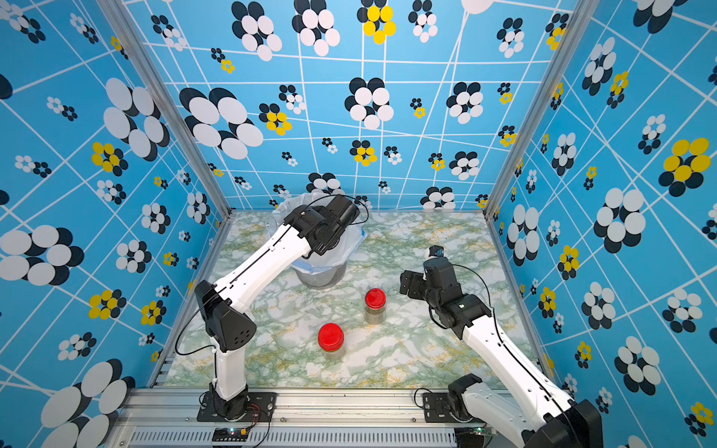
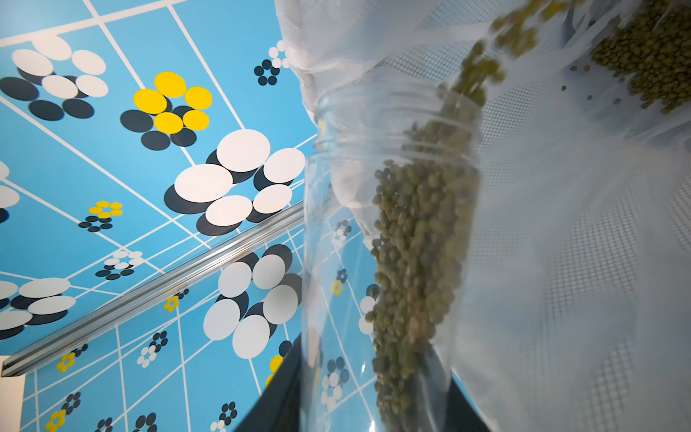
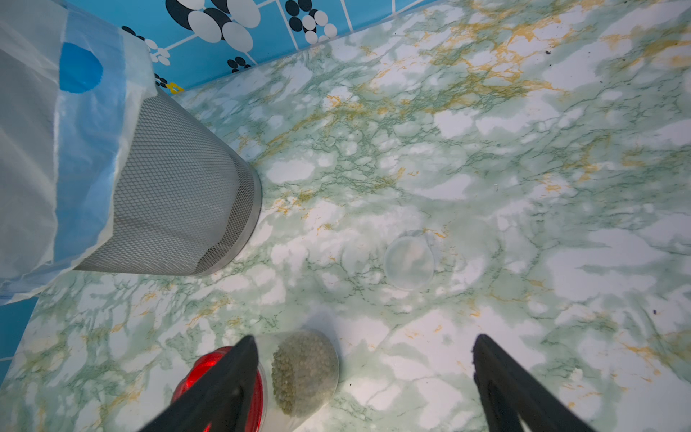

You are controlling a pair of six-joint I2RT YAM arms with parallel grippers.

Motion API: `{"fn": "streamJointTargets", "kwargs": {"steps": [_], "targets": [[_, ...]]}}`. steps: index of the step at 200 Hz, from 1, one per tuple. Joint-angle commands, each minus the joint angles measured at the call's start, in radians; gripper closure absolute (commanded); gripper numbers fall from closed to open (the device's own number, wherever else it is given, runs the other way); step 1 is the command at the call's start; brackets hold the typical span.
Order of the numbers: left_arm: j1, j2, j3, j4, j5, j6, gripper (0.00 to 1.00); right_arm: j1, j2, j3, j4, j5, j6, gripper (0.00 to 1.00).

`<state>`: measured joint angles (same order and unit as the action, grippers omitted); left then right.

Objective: Empty moldy mung beans from jars
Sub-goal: Pour the moldy mung beans from the jar into the trash bin.

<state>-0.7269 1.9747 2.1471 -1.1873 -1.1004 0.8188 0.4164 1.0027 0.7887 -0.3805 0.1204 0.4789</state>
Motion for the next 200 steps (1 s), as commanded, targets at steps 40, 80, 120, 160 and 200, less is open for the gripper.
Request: {"fn": "streamJointTargets", "kwargs": {"steps": [40, 80, 120, 160, 200], "targets": [[-0.012, -0.032, -0.016, 0.059, -0.07, 0.055, 0.82, -0.004, -0.025, -0.027, 0.007, -0.002, 0.004, 0.08], [-0.012, -0.041, -0.022, 0.067, -0.071, 0.06, 0.81, -0.004, -0.021, -0.026, 0.013, -0.002, 0.005, 0.08], [-0.012, -0.046, -0.034, 0.069, -0.071, 0.063, 0.82, -0.004, -0.013, -0.024, 0.015, -0.006, 0.007, 0.08], [-0.012, -0.05, -0.035, 0.071, -0.072, 0.062, 0.82, -0.004, -0.01, -0.03, 0.021, -0.008, 0.011, 0.08], [-0.034, -0.055, -0.04, 0.064, -0.116, 0.073, 0.82, -0.004, -0.01, -0.033, 0.022, -0.012, 0.013, 0.08]]}}
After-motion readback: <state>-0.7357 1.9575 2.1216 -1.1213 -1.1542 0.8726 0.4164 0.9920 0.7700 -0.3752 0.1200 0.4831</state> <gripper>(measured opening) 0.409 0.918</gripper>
